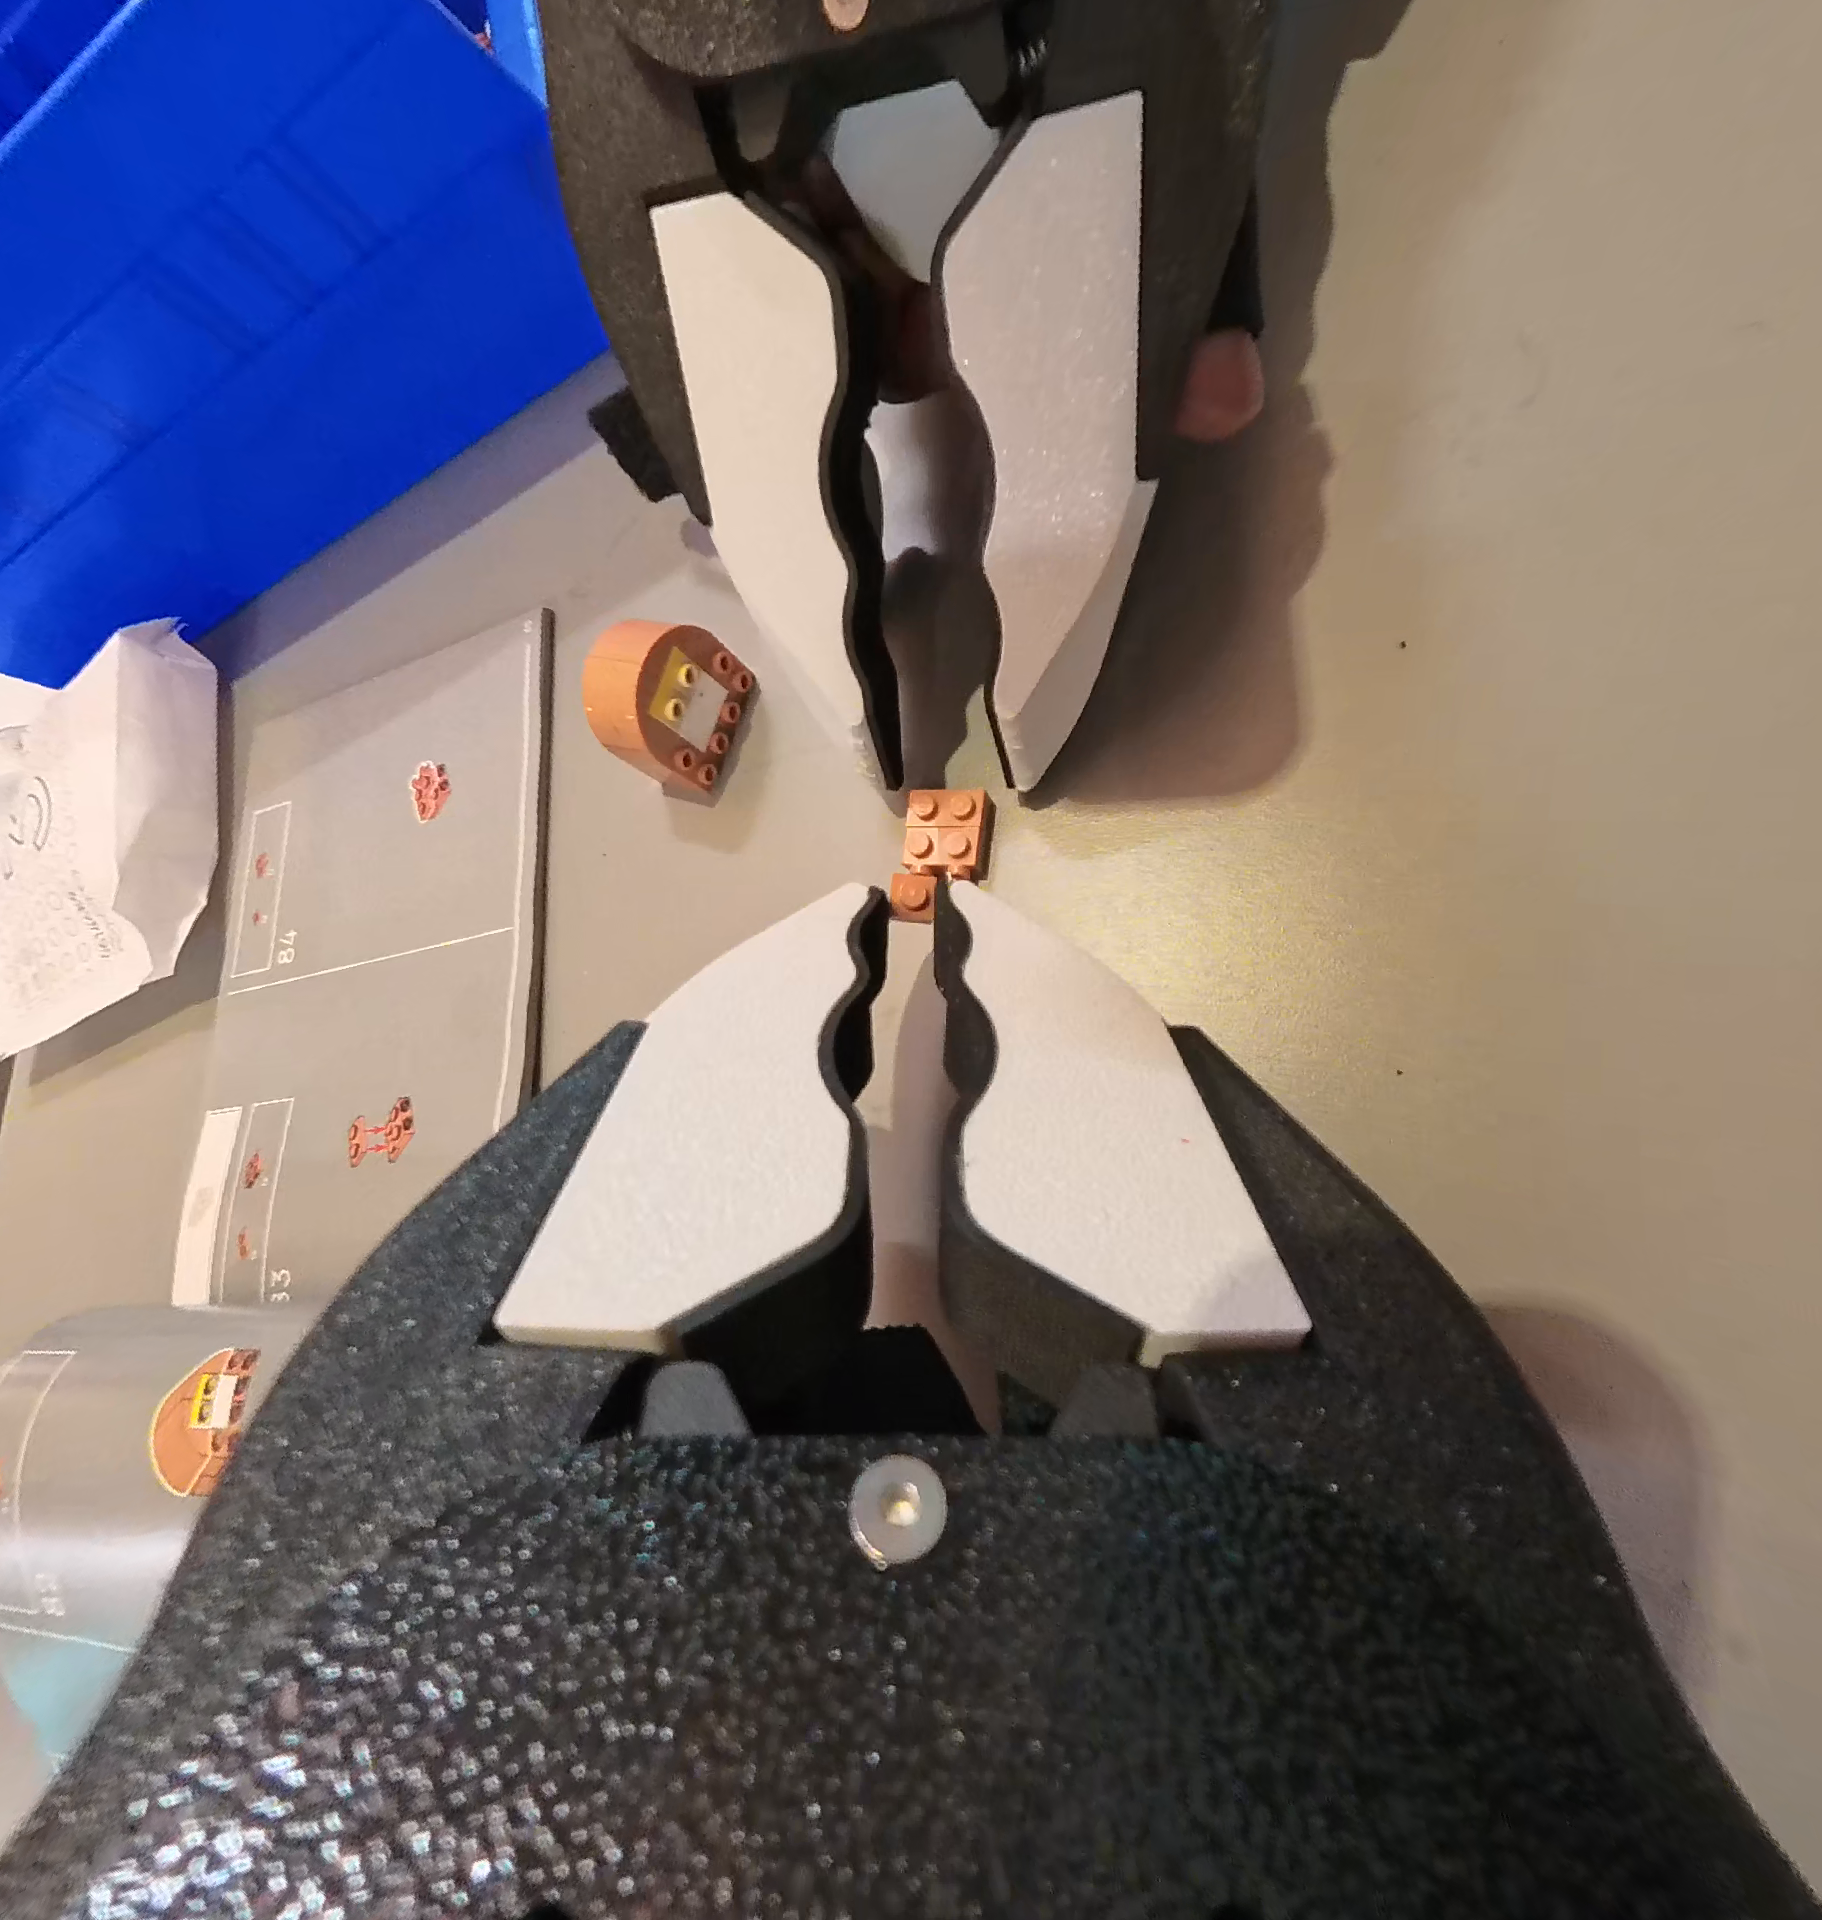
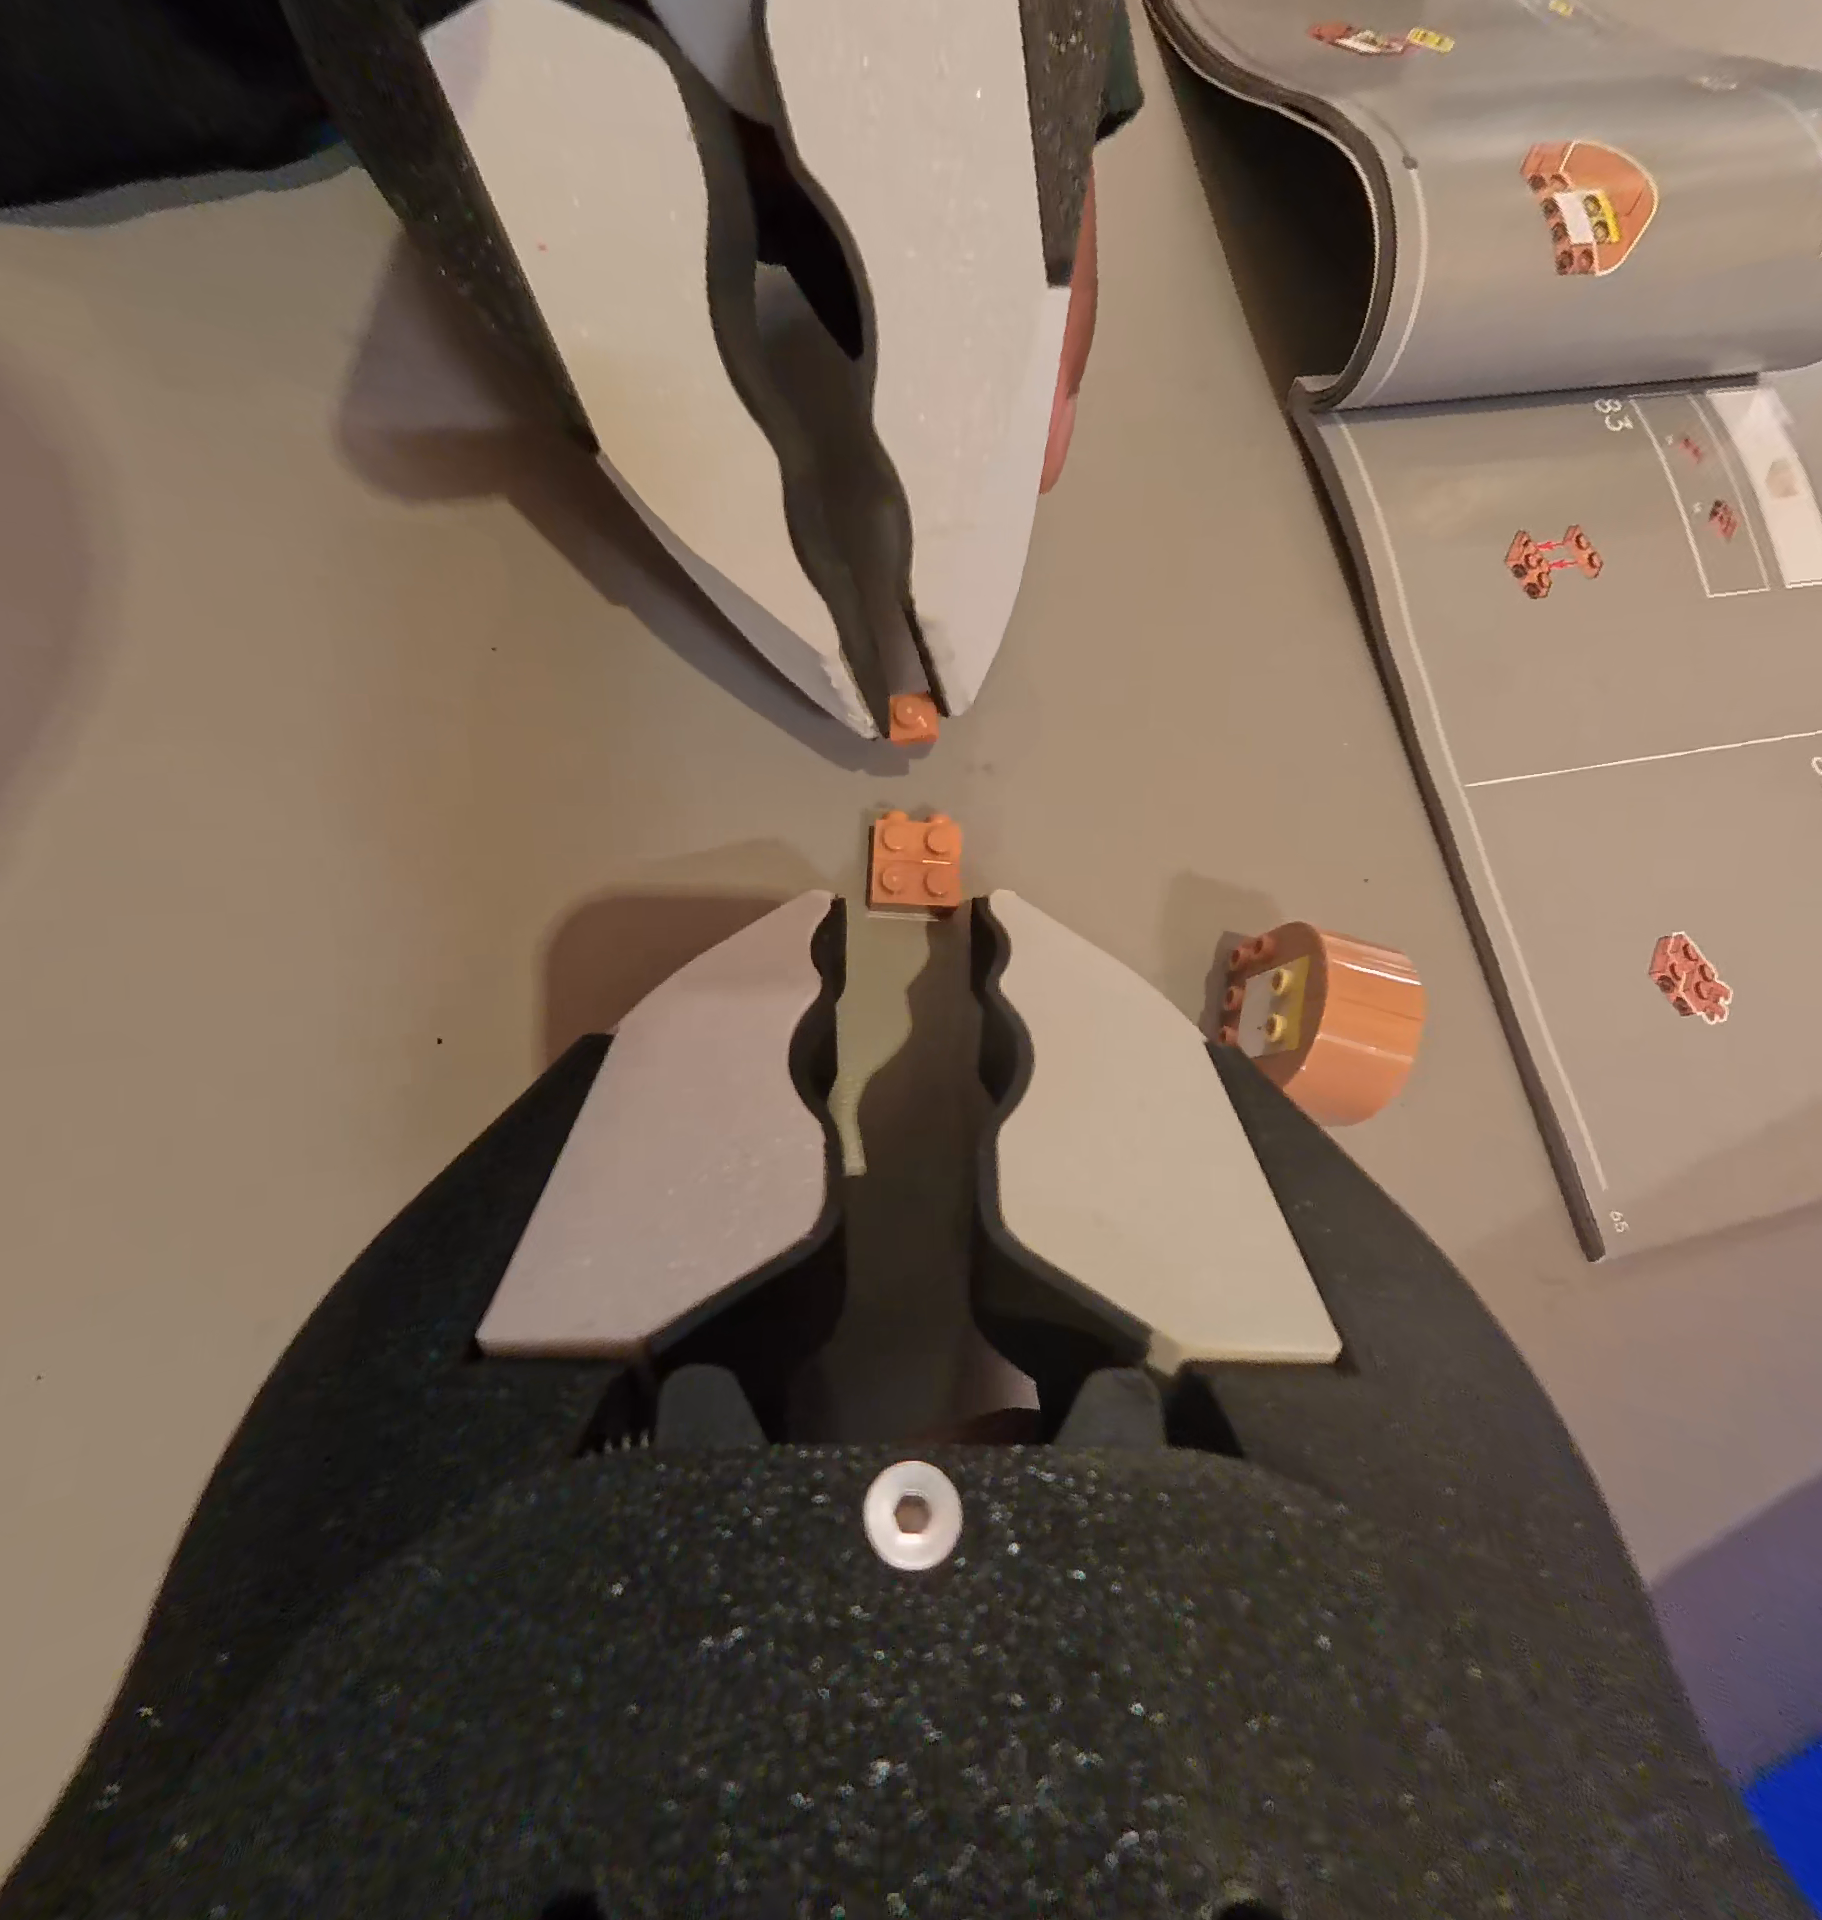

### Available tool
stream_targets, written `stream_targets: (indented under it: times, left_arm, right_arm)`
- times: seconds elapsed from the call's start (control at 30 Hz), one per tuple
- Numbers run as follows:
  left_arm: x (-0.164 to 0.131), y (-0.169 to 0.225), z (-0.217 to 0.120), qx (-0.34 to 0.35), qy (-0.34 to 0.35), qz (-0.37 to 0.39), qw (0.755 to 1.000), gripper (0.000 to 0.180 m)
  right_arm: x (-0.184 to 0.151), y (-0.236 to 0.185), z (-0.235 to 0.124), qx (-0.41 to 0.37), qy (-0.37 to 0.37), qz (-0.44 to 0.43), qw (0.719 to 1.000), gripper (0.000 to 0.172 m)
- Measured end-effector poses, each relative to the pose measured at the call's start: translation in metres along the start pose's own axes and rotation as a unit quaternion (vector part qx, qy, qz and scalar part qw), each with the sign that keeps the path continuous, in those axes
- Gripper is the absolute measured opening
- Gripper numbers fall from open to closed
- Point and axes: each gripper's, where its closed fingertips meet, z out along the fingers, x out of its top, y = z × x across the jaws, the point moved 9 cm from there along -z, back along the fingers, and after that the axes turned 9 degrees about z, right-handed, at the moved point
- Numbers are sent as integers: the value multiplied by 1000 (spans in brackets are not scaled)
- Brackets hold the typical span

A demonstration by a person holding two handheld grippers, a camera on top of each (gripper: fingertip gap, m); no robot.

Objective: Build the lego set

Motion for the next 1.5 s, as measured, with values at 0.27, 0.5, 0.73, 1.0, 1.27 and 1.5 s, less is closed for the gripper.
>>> stream_targets:
  times: [0.27, 0.5, 0.73, 1.0, 1.27, 1.5]
  left_arm:
    - [-1, -1, 0, 6, -3, -5, 1000, 8]
    - [-2, -3, 1, 12, -8, -14, 1000, 8]
    - [-3, -6, -1, 25, -14, -24, 999, 8]
    - [-3, -9, -3, 37, -15, -30, 999, 8]
    - [-3, -11, -7, 47, -14, -35, 998, 8]
    - [-2, -11, -8, 50, -15, -32, 998, 8]
  right_arm:
    - [1, 3, 1, -16, 2, 10, 1000, 23]
    - [0, 4, -1, -22, 12, 19, 1000, 23]
    - [0, 3, 0, -17, 6, 13, 1000, 28]
    - [5, 23, 2, -88, 17, 46, 995, 26]
    - [7, 7, 6, -56, 12, -1, 998, 24]
    - [9, 19, 4, -110, 34, 17, 993, 25]
